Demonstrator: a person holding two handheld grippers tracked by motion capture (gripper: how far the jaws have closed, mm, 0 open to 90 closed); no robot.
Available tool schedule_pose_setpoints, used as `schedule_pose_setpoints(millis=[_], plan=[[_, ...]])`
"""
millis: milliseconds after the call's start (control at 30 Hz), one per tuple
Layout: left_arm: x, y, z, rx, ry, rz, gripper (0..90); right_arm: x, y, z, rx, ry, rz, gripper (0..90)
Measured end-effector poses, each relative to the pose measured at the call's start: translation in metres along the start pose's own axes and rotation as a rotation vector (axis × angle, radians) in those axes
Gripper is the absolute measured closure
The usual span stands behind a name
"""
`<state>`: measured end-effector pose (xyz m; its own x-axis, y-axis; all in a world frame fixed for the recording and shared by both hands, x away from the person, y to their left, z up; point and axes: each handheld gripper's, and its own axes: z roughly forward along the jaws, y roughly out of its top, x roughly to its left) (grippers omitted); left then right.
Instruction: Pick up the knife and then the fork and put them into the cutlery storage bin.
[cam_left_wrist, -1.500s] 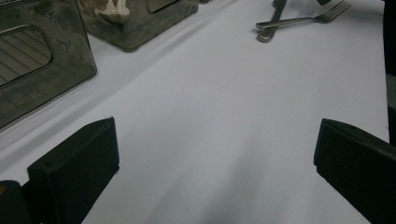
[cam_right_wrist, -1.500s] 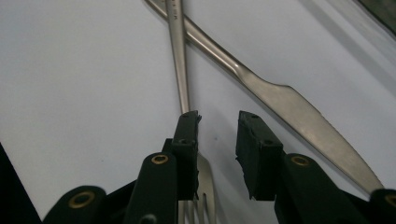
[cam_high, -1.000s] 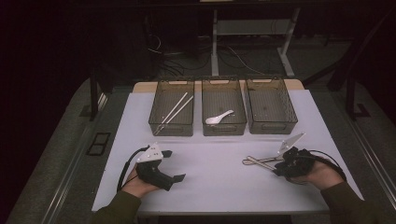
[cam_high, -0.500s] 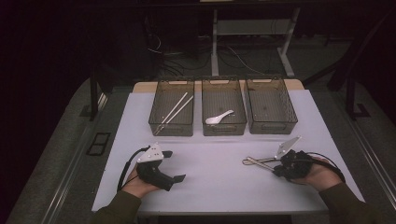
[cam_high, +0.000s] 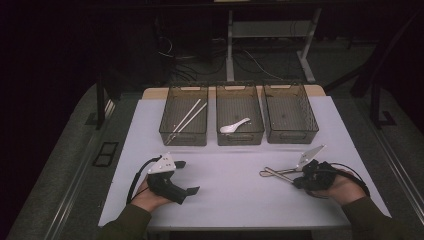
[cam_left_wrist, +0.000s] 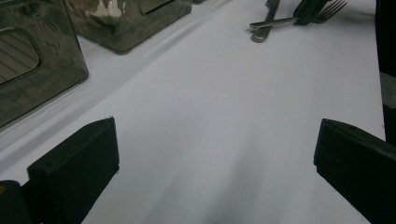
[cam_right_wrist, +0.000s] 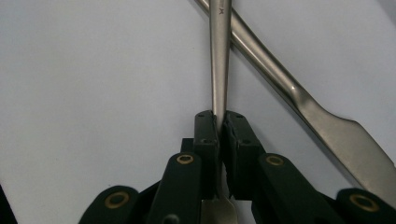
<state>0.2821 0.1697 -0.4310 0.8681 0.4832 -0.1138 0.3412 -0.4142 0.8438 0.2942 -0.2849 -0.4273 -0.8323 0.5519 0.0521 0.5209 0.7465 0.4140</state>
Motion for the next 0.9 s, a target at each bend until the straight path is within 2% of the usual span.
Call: schedule_pose_setpoints(millis=[200,333,900], plan=[[0.001,-0.001,0.003,-0.006,-0.005,-0.001,0.0,-0.002,-0.001,-0.003,0.0,-0.01,0.02,83.7],[0.002,-0.001,0.005,-0.012,-0.007,-0.003,0.0,-0.005,-0.002,-0.008,-0.023,-0.009,0.044,83.8],[0.001,-0.001,0.003,-0.01,-0.004,0.006,0.0,-0.011,-0.004,-0.027,-0.114,-0.018,0.081,83.8]])
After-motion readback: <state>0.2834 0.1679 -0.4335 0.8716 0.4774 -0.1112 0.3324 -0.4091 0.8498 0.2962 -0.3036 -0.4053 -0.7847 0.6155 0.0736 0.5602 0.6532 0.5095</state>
